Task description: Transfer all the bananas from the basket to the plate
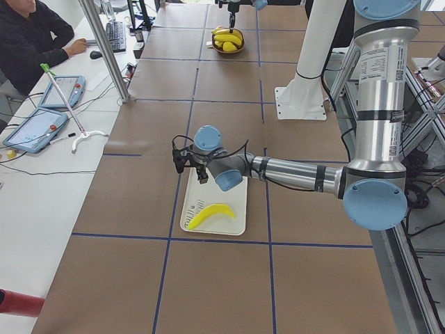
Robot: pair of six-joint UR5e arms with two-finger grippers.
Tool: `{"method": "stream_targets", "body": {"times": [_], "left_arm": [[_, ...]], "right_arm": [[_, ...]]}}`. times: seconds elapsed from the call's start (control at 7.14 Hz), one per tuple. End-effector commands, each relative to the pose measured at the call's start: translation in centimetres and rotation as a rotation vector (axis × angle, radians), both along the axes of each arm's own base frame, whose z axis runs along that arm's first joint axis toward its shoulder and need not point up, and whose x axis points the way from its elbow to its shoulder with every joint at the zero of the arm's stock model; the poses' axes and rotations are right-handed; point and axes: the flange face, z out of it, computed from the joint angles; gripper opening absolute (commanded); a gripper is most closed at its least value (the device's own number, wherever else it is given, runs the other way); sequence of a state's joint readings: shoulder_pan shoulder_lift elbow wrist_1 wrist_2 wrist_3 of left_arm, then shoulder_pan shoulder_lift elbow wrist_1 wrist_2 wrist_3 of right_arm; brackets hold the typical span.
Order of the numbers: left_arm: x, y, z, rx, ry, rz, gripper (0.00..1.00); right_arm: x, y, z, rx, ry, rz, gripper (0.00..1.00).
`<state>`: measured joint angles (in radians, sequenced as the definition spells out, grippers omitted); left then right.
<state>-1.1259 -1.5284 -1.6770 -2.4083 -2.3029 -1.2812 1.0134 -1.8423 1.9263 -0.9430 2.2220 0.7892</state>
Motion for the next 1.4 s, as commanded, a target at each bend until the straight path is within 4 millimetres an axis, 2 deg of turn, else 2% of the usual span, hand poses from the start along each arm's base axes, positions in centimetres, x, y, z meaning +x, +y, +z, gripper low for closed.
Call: {"method": "stream_targets", "body": {"times": [0.0, 0.28, 0.42, 0.56, 0.7, 0.84, 0.98, 1.12, 1.26], "left_arm": [[-0.1, 0.3, -0.5, 0.006, 0.006, 0.0, 1.0], [-0.2, 0.4, -0.9, -0.006, 0.014, -0.011, 1.0], [-0.1, 0.5, -0.9, -0.007, 0.015, -0.008, 1.0], [-0.1, 0.4, -1.1, -0.004, 0.017, -0.008, 1.0], [0.4, 0.2, -1.7, 0.003, 0.023, -0.004, 1.0], [1.8, -0.3, -3.3, 0.002, 0.048, -0.001, 1.0], [3.2, -1.3, -6.0, 0.003, 0.086, -0.005, 1.0], [6.3, -2.5, -10.2, -0.008, 0.146, 0.0, 1.0], [9.5, -3.3, -14.7, -0.039, 0.213, 0.006, 1.0]], "right_arm": [[6.3, -1.1, -1.9, -0.016, -0.091, 0.091, 0.01], [12.7, -1.1, -2.9, -0.015, -0.186, 0.156, 0.01], [14.4, -0.9, -4.1, 0.001, -0.221, 0.172, 0.0], [14.3, -0.6, -6.4, 0.031, -0.245, 0.153, 0.0], [11.8, -3.4, -10.0, 0.09, -0.259, 0.109, 0.0], [6.1, -5.7, -14.3, 0.089, -0.292, 0.029, 0.0], [0.5, -7.1, -18.9, 0.055, -0.323, 0.038, 0.0], [-5.6, -7.0, -23.0, 0.042, -0.347, 0.058, 0.0], [-11.2, -6.0, -27.0, 0.025, -0.387, 0.065, 0.0]]}}
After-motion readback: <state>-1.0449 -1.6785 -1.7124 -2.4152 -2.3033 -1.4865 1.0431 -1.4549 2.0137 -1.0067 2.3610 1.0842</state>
